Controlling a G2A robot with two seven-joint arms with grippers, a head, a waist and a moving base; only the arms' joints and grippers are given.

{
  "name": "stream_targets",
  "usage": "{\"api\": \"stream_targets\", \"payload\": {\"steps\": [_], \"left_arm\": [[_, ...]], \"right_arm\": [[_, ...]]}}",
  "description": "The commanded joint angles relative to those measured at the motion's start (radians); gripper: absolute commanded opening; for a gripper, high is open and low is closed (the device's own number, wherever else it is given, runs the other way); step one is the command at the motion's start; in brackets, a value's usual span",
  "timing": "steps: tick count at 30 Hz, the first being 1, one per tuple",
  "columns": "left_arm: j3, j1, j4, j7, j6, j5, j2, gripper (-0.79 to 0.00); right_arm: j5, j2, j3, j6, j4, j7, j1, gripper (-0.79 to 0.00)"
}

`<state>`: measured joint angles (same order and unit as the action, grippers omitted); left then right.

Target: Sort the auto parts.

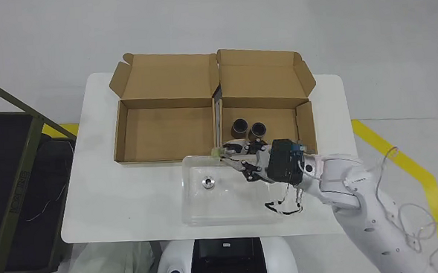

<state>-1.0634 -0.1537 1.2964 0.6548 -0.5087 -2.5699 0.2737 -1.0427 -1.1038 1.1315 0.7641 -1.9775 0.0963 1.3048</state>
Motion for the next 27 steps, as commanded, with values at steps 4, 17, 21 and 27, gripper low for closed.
{"api": "stream_targets", "payload": {"steps": [4,17,21,27], "left_arm": [[0.000,0.000,0.000,0.000,0.000,0.000,0.000,0.000],[0.000,0.000,0.000,0.000,0.000,0.000,0.000,0.000],[0.000,0.000,0.000,0.000,0.000,0.000,0.000,0.000],[0.000,0.000,0.000,0.000,0.000,0.000,0.000,0.000]], "right_arm": [[0.015,0.006,0.043,0.025,-0.018,-0.060,0.030,-0.785],[0.008,0.011,0.104,0.001,-0.038,-0.139,0.083,-0.785],[0.008,0.011,0.104,0.001,-0.038,-0.139,0.083,-0.785],[0.008,0.011,0.104,0.001,-0.038,-0.139,0.083,-0.785]]}}
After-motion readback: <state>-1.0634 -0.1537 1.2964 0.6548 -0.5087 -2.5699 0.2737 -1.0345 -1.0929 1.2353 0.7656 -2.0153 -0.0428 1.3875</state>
